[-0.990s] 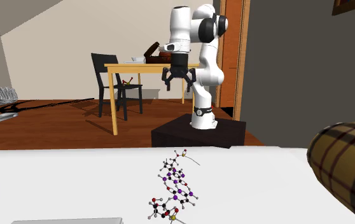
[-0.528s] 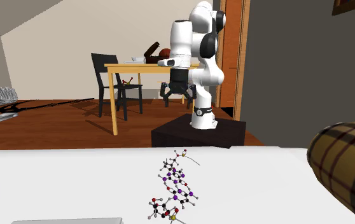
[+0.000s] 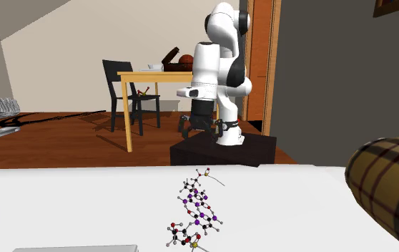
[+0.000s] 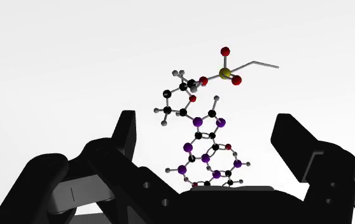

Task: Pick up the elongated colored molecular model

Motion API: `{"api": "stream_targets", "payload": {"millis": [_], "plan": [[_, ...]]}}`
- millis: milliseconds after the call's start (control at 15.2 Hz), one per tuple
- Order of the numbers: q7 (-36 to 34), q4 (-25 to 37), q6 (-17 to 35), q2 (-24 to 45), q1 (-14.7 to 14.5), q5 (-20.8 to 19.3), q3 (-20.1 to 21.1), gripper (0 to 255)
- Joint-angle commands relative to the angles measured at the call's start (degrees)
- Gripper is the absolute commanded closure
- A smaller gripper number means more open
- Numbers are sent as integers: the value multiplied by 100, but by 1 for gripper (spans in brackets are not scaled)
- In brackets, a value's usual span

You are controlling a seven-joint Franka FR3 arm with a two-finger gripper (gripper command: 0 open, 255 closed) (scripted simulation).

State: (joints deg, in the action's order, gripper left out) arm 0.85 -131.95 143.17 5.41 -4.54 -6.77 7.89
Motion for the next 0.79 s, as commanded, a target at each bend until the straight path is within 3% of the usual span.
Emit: {"api": "stream_targets", "payload": {"millis": [0,528,726], "plan": [[-134,210,229,380,-57,-172,10,0],[-602,1611,778,2116,-456,-827,-162,0],[-643,1639,893,2256,-489,-872,-203,0]]}}
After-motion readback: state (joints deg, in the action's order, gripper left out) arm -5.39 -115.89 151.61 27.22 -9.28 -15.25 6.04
